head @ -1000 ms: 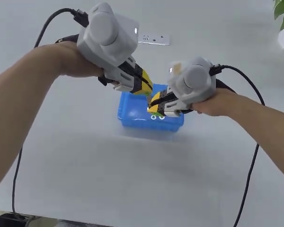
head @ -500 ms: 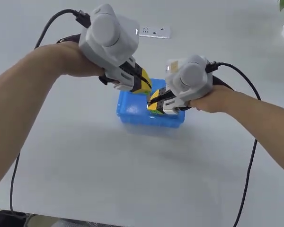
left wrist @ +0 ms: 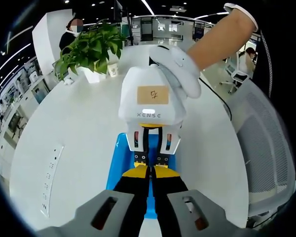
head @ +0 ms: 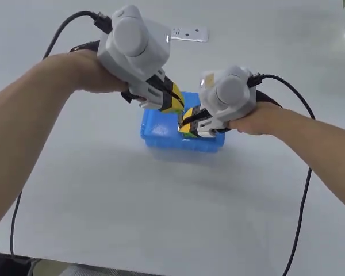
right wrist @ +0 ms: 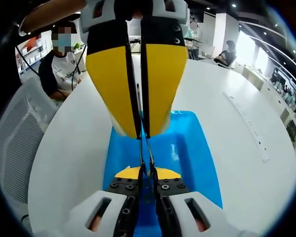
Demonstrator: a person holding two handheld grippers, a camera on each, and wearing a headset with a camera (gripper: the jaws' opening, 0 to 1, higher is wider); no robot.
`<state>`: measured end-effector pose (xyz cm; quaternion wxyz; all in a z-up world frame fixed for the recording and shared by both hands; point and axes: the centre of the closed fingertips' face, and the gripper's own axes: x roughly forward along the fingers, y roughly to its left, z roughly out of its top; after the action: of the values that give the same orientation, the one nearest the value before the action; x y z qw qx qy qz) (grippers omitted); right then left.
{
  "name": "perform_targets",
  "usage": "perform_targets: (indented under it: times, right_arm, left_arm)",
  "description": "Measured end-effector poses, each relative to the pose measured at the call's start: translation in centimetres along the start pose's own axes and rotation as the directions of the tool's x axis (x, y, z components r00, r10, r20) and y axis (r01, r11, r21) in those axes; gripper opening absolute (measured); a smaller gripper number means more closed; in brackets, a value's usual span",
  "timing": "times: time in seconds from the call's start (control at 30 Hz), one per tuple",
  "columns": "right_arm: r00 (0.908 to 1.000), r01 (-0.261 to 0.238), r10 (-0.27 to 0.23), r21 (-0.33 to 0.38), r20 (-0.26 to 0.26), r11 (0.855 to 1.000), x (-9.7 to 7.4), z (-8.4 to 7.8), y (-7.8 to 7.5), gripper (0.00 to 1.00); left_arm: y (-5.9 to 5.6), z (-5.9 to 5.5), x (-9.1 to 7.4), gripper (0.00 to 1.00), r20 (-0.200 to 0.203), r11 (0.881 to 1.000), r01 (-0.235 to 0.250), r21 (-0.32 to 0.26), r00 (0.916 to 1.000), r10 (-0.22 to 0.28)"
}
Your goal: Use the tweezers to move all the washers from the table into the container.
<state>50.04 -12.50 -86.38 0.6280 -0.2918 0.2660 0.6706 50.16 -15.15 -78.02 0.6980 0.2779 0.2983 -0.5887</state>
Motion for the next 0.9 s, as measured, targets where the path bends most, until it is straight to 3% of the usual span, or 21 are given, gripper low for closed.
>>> perform_targets:
  times: [0.5,0.9]
  right_arm:
    - [1.0,0.001,-0.001,0.0,-0.004,1.0,0.2,0.0,-0.1,0.11]
    - [0.9997,0.021,-0.021,-0.013,0.014,1.0,-1.0,1.0,0.3,0.1]
  left_arm:
    - [0.0,0.0,0.2,0.05,-0.004,1.0,0.002,0.002,1.0,-0.002]
    - [-0.4,0.8,-1.2,0.05,0.012,1.0,-0.009,0.002,0.9999,0.009]
